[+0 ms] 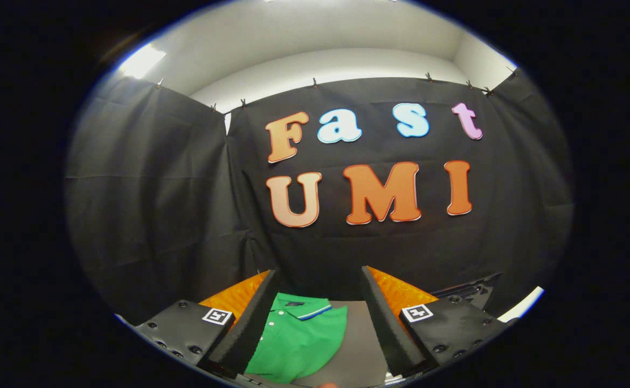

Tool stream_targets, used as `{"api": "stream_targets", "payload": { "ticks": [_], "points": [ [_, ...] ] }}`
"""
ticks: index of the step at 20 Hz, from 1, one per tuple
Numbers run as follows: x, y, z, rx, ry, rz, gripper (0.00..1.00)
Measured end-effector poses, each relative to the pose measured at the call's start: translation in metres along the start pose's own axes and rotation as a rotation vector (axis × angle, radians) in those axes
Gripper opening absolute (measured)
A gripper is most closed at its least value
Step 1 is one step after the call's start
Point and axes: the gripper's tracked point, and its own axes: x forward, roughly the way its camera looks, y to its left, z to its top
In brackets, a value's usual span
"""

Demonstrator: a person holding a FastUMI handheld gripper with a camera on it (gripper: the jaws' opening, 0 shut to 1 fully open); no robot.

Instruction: Put the clothes into the washing machine and then close the washing machine lid.

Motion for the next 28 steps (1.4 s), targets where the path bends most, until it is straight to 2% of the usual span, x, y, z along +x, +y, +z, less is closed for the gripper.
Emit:
{"api": "stream_targets", "payload": {
  "ticks": [5,11,16,19,25,28],
  "points": [
    [0.036,0.065,-0.063,0.042,0.163,0.113,0.99],
    [0.065,0.067,-0.146,0.042,0.418,0.021,0.99],
    [0.074,0.073,-0.193,0.073,0.551,0.018,0.97],
    [0.074,0.073,-0.201,0.043,0.553,0.008,0.97],
    [0.072,0.073,-0.203,0.076,0.507,0.002,0.97],
    [0.073,0.074,-0.206,0.043,0.516,0.027,0.89]
  ]
}}
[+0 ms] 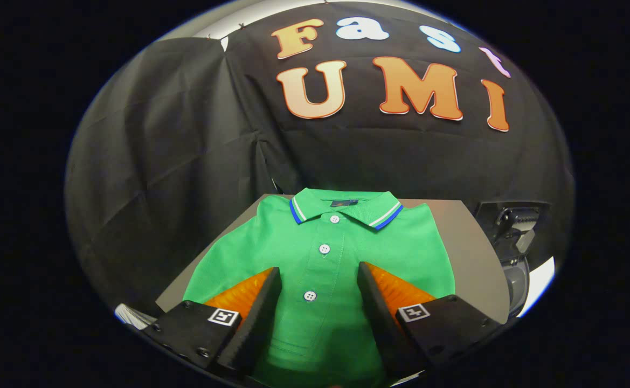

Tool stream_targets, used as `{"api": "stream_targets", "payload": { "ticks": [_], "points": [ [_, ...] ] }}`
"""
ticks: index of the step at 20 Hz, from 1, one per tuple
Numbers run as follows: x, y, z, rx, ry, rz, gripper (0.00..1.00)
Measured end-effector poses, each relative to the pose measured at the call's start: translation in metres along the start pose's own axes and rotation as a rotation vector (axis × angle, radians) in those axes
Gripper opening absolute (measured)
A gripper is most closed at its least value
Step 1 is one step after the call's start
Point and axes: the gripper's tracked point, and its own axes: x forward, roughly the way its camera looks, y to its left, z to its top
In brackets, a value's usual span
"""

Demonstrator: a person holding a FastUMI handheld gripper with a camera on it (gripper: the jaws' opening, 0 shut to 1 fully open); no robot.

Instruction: Put the clothes into the washing machine and then close the washing machine lid.

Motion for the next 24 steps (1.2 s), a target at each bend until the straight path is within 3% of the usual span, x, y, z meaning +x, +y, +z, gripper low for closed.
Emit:
{"api": "stream_targets", "payload": {
  "ticks": [2,4,8,10,16,24],
  "points": [
    [-0.002,0.005,0.0,-0.009,0.011,0.024,0.84],
    [0.0,0.007,0.002,0.027,-0.002,0.054,0.58],
    [0.0,0.008,0.006,0.033,-0.022,0.11,0.26],
    [-0.007,0.007,0.01,0.023,-0.056,0.107,0.17],
    [-0.025,0.005,0.04,0.061,-0.242,0.148,0.16],
    [-0.103,0.009,0.086,0.062,-0.422,0.223,0.16]
  ]
}}
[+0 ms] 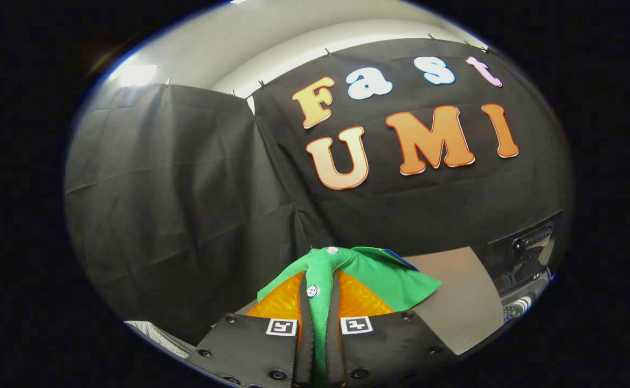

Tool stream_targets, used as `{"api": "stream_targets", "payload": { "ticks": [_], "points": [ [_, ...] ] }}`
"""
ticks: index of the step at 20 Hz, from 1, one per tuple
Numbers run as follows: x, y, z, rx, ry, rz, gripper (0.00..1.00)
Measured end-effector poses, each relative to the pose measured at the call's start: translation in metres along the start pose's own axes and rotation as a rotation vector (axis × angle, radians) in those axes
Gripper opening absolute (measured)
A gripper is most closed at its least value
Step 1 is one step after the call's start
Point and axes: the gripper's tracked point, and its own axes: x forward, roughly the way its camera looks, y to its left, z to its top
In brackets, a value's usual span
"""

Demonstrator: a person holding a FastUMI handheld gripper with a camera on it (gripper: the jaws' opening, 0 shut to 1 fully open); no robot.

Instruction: Put the clothes into the washing machine and then close the washing machine lid.

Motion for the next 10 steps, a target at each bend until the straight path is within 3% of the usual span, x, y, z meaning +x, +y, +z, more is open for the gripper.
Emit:
{"api": "stream_targets", "payload": {
  "ticks": [5,10],
  "points": [
    [-0.032,-0.026,0.04,-0.021,-0.056,0.04,0.16],
    [-0.078,-0.096,0.084,-0.026,-0.113,0.015,0.16]
  ]
}}
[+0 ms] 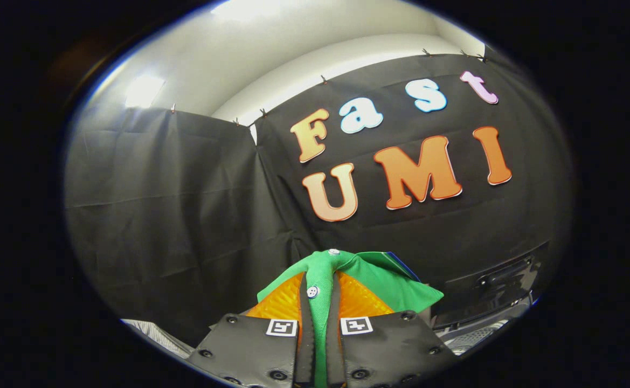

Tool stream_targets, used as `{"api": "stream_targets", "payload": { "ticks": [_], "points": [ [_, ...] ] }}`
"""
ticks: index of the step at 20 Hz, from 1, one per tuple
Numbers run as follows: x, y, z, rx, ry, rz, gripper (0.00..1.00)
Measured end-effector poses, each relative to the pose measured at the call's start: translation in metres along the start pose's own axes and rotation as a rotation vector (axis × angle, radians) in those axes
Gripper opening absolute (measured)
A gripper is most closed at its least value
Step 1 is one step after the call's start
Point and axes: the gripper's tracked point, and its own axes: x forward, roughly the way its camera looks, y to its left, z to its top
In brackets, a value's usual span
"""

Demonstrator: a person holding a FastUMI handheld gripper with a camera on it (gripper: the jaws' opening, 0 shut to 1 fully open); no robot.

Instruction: Put the clothes into the washing machine and then close the washing machine lid.

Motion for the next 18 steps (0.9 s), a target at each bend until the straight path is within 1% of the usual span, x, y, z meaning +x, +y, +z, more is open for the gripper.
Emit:
{"api": "stream_targets", "payload": {
  "ticks": [4,6,9,14,18],
  "points": [
    [-0.025,-0.075,0.03,-0.029,-0.037,-0.052,0.16],
    [-0.034,-0.116,0.038,-0.058,-0.044,-0.096,0.16],
    [-0.063,-0.171,0.046,-0.077,-0.036,-0.153,0.16],
    [-0.094,-0.242,0.043,-0.069,-0.007,-0.206,0.16],
    [-0.113,-0.289,0.017,-0.065,0.051,-0.217,0.16]
  ]
}}
